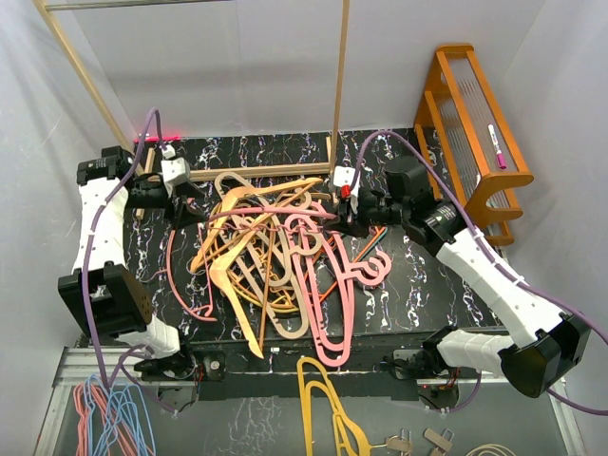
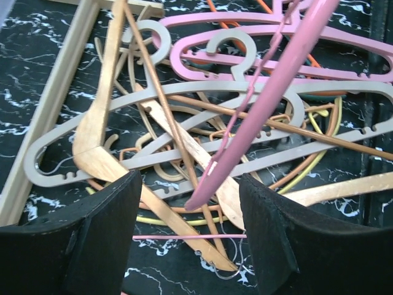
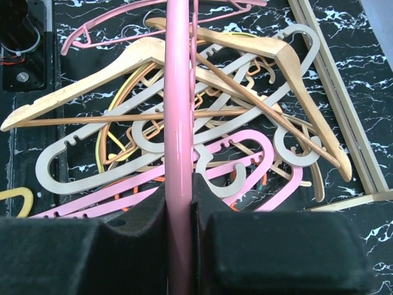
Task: Organize the hangers
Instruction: Pick up the hanger at the center of the board.
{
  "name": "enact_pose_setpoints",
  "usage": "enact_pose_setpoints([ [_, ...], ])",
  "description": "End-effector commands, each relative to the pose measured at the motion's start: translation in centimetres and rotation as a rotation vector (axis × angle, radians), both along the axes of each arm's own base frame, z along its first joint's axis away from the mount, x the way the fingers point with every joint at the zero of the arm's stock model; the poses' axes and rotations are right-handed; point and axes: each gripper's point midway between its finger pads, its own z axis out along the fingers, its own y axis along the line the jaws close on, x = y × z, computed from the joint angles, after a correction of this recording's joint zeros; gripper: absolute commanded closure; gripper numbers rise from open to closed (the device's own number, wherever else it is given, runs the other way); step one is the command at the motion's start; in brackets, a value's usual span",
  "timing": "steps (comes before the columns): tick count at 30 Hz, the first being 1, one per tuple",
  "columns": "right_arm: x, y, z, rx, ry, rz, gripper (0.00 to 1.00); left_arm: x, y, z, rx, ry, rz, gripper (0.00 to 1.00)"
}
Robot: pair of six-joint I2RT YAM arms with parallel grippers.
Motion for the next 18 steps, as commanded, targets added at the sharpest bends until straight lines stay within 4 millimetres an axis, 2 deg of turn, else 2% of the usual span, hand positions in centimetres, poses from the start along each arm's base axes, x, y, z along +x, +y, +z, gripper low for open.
enact_pose_setpoints([
  [1, 1.0, 0.2, 4.9, 0.084, -0.13, -0.002, 0.92, -2.5, -1.7, 0.7, -0.046, -0.048, -0.101, 0.37],
  [4, 1.4, 0.3, 5.3, 0.099, -0.14, 0.003, 0.92, -3.7, -2.2, -0.5, -0.016, -0.052, -0.14, 0.37],
  [7, 1.6, 0.5, 5.6, 0.11, -0.139, 0.02, 0.92, -4.0, -2.5, -1.6, -0.008, -0.06, -0.172, 0.37],
  [12, 1.8, 0.7, 5.8, 0.127, -0.14, 0.04, 0.92, -1.9, -2.3, -2.2, -0.009, -0.088, -0.15, 0.37],
  [15, 1.8, 0.7, 5.9, 0.134, -0.138, 0.052, 0.92, -1.4, -2.7, -2.8, -0.002, -0.104, -0.152, 0.39],
  [17, 2.0, 0.7, 5.9, 0.136, -0.139, 0.05, 0.92, -1.6, -3.3, -3.2, 0.009, -0.106, -0.171, 0.48],
  [18, 2.1, 0.7, 5.8, 0.136, -0.139, 0.048, 0.92, -1.9, -3.8, -3.4, 0.019, -0.109, -0.195, 0.61],
])
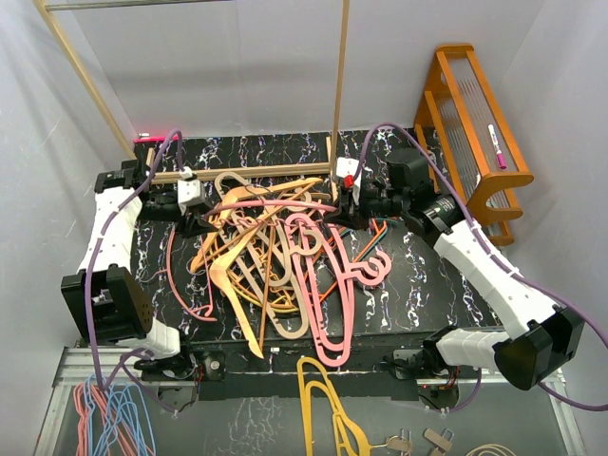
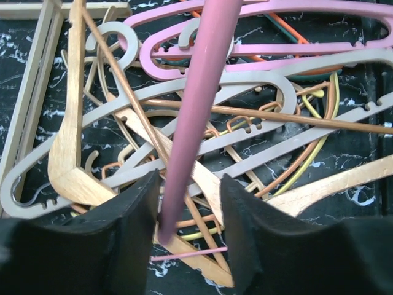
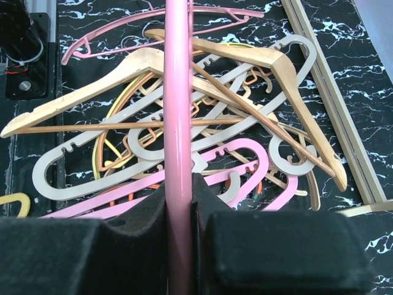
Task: Organize the hangers
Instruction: Pick up the hanger at the center of the board.
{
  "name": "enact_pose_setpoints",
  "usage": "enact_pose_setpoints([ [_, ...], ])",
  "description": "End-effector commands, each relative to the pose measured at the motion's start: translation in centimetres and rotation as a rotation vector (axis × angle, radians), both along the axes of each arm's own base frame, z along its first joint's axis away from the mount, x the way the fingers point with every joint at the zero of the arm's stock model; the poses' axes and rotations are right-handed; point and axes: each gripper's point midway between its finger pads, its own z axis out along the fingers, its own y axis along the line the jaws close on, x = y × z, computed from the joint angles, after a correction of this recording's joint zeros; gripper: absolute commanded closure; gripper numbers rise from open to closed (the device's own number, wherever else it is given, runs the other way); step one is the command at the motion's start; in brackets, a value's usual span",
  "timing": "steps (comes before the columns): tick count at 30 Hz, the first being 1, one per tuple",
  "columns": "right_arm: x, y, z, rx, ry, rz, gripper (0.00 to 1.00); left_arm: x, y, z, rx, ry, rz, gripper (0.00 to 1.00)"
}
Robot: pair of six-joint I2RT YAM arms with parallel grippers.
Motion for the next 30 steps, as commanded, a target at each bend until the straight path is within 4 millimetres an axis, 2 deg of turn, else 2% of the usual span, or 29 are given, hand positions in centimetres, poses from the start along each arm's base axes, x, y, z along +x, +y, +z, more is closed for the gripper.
enact_pose_setpoints([
  [1, 0.8, 0.6, 5.0, 0.1, -0.143, 0.029, 0.92, -0.5, -1.8, 0.1, 0.002, -0.083, -0.091, 0.77],
  [3, 0.9, 0.4, 5.1, 0.103, -0.15, 0.023, 0.92, -1.5, -2.0, -0.5, 0.024, -0.075, -0.147, 1.0],
  [5, 1.0, 0.2, 5.3, 0.107, -0.155, 0.023, 0.92, -1.8, -1.9, -0.6, 0.028, -0.027, -0.162, 1.0],
  [8, 1.6, -0.1, 5.4, 0.105, -0.162, 0.006, 0.92, -2.0, -1.1, -0.3, 0.044, 0.094, -0.094, 1.0],
  [9, 2.0, -0.2, 5.3, 0.101, -0.163, -0.007, 0.87, -2.0, -0.6, 0.1, 0.04, 0.114, -0.055, 1.0],
  [10, 2.3, -0.3, 5.3, 0.098, -0.162, -0.022, 0.7, -2.3, 0.0, 0.4, 0.032, 0.122, -0.016, 1.0],
  [13, 4.0, -0.6, 6.0, 0.132, -0.173, -0.119, 0.08, -2.2, 1.9, 1.4, 0.05, 0.138, 0.15, 1.0],
  [14, 4.6, -0.7, 6.8, 0.155, -0.192, -0.154, 0.02, -2.0, 2.6, 1.5, 0.076, 0.172, 0.216, 1.0],
  [16, 7.2, -1.9, 8.9, 0.209, -0.23, -0.33, 0.02, -1.8, 4.0, 1.5, 0.128, 0.264, 0.347, 1.0],
  [18, 10.1, -4.4, 11.1, 0.249, -0.287, -0.553, 0.02, -1.7, 5.3, 1.4, 0.168, 0.357, 0.483, 1.0],
  [19, 11.4, -5.9, 12.1, 0.255, -0.317, -0.664, 0.02, -2.3, 5.7, 2.0, 0.185, 0.362, 0.53, 1.0],
  [21, 12.9, -8.5, 13.9, 0.283, -0.349, -0.834, 0.02, -2.6, 6.4, 3.0, 0.192, 0.405, 0.659, 1.0],
  [23, 13.3, -9.7, 15.0, 0.32, -0.339, -0.912, 0.02, -2.0, 7.7, 4.5, 0.195, 0.417, 0.819, 1.0],
  [25, 12.8, -8.9, 14.8, 0.333, -0.297, -0.861, 0.02, -0.5, 9.6, 7.3, 0.172, 0.353, 1.012, 1.0],
  [28, 11.7, -6.5, 13.0, 0.368, -0.211, -0.742, 0.02, 1.1, 12.8, 12.3, 0.116, 0.212, 1.283, 1.0],
  [30, 11.4, -5.4, 11.5, 0.405, -0.158, -0.697, 0.02, 1.5, 14.0, 15.1, 0.075, 0.119, 1.372, 1.0],
])
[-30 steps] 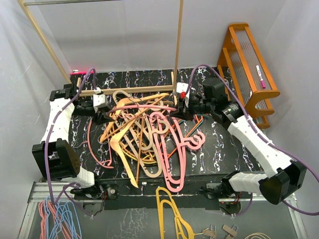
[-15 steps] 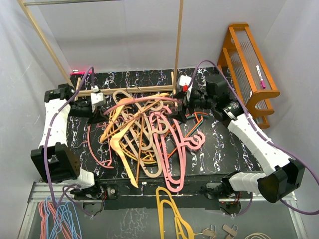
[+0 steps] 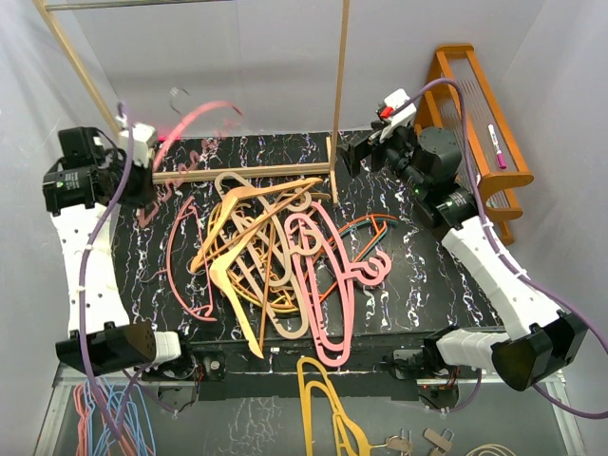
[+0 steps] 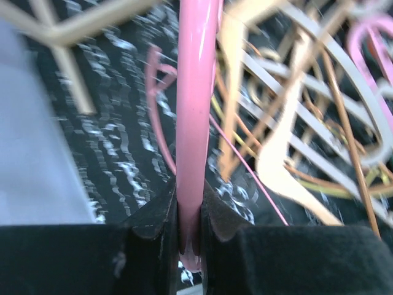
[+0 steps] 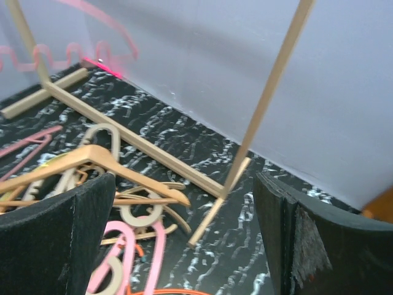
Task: Organize the hangers
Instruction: Pick up the hanger at the center of the board, then place the hanger at the clothesline.
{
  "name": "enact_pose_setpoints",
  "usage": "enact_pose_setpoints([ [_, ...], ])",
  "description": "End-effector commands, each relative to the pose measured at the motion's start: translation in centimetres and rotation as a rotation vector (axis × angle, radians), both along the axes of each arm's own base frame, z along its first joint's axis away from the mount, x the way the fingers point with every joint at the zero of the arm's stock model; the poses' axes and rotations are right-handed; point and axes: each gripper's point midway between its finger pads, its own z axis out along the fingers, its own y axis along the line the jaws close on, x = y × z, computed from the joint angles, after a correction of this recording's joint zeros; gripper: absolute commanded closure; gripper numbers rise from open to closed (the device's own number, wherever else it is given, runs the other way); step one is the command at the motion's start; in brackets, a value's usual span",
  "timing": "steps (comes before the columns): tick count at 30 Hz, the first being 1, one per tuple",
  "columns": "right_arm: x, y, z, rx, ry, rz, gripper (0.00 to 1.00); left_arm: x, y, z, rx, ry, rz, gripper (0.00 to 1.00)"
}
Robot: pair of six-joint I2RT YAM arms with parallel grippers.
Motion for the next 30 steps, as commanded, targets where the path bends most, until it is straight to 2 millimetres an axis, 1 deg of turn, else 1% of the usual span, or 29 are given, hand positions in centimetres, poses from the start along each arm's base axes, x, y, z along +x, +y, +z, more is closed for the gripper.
enact_pose_setpoints([
  [1, -1.0, 1.9, 0.1, 0.158, 0.008, 0.092, 0.02, 1.3, 3.8, 9.2, 0.032, -0.308, 0.385, 1.0],
  [3, -1.1, 2.6, -1.1, 0.184, 0.038, 0.123, 0.01, 1.6, 4.8, 11.3, 0.062, -0.384, 0.437, 1.0],
  [6, -1.2, 3.3, -2.5, 0.202, 0.072, 0.152, 0.02, 2.0, 6.4, 13.3, 0.108, -0.44, 0.505, 1.0],
  [9, -1.3, 3.7, -3.7, 0.207, 0.091, 0.174, 0.02, 2.6, 7.3, 15.3, 0.134, -0.52, 0.544, 1.0],
  [11, -1.5, 3.7, -4.2, 0.209, 0.091, 0.181, 0.02, 3.2, 8.0, 16.3, 0.147, -0.547, 0.567, 1.0],
  [14, -1.6, 3.7, -4.9, 0.202, 0.093, 0.184, 0.02, 4.7, 8.9, 17.3, 0.169, -0.555, 0.589, 1.0],
  [19, -1.8, 3.6, -5.4, 0.188, 0.091, 0.186, 0.02, 7.2, 9.6, 18.7, 0.182, -0.585, 0.575, 1.0],
  [22, -1.9, 3.4, -5.5, 0.185, 0.088, 0.181, 0.01, 8.5, 9.8, 18.9, 0.193, -0.571, 0.555, 1.0],
  [26, -2.1, 3.3, -5.6, 0.184, 0.083, 0.177, 0.02, 9.6, 9.8, 19.2, 0.19, -0.573, 0.537, 1.0],
  [28, -1.6, 2.9, -5.8, 0.182, 0.069, 0.148, 0.02, 10.0, 9.9, 19.1, 0.191, -0.572, 0.533, 1.0],
  [30, -0.4, 1.7, -5.9, 0.176, 0.025, 0.062, 0.02, 10.3, 9.8, 18.7, 0.187, -0.557, 0.527, 1.0],
])
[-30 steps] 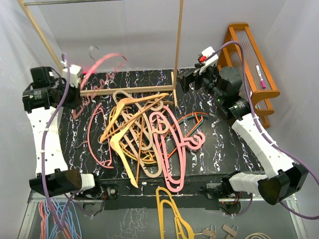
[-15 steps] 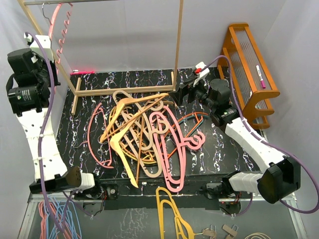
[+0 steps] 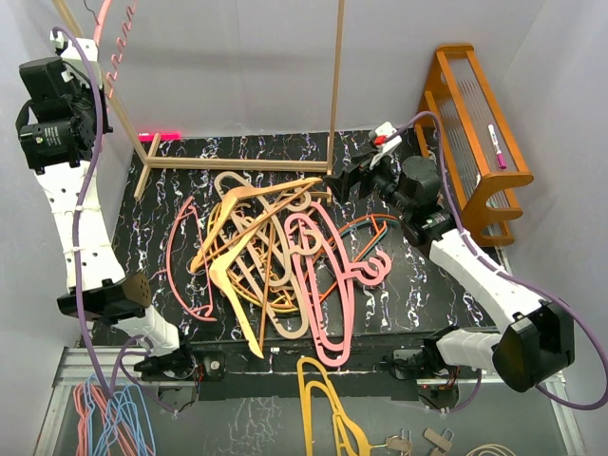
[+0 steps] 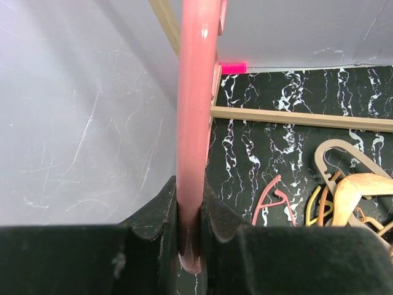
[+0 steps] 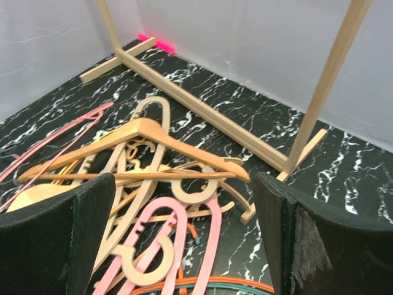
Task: Organize the hangers
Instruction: Place the hanger at the clothesline.
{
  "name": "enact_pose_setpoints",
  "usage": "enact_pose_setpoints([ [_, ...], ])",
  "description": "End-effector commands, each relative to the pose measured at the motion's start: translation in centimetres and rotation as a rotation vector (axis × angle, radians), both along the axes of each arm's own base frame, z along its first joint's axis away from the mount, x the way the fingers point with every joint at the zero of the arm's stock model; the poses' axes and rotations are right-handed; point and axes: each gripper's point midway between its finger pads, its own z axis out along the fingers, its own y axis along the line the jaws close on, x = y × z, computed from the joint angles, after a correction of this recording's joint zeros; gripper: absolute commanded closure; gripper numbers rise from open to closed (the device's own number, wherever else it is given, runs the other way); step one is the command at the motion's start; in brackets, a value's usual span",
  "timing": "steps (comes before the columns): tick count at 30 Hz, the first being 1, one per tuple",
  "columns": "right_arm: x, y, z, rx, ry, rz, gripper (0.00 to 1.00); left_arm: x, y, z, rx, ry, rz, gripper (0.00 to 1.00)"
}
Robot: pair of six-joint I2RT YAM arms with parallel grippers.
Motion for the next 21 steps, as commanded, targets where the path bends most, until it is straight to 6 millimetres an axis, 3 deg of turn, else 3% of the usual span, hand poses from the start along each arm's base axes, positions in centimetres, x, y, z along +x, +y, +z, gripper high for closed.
enact_pose_setpoints([
  [1, 2.2, -2.7, 2.7, 0.022, -0.17, -0.19, 0.02, -0.6, -0.3, 3.2, 0.014, -0.096, -0.009, 1.0],
  [6, 7.9, -5.9, 3.8, 0.026, -0.319, -0.416, 0.02, -0.7, -0.7, 2.3, -0.005, -0.089, -0.017, 1.0],
  [10, 12.3, -6.8, 5.2, 0.087, -0.455, -0.446, 0.02, -0.9, -0.8, 1.6, -0.007, -0.069, -0.024, 1.0],
  [14, 16.1, -5.9, 5.2, 0.143, -0.485, -0.289, 0.01, -1.1, -0.8, 1.0, 0.001, -0.061, -0.026, 1.0],
  [17, 17.1, -4.9, 5.7, 0.201, -0.525, -0.11, 0.02, -1.1, -0.7, 0.5, 0.001, -0.053, -0.022, 1.0],
  [21, 18.7, -4.3, 4.9, 0.24, -0.48, 0.068, 0.02, -0.8, -0.5, -0.1, 0.005, -0.048, -0.017, 1.0],
])
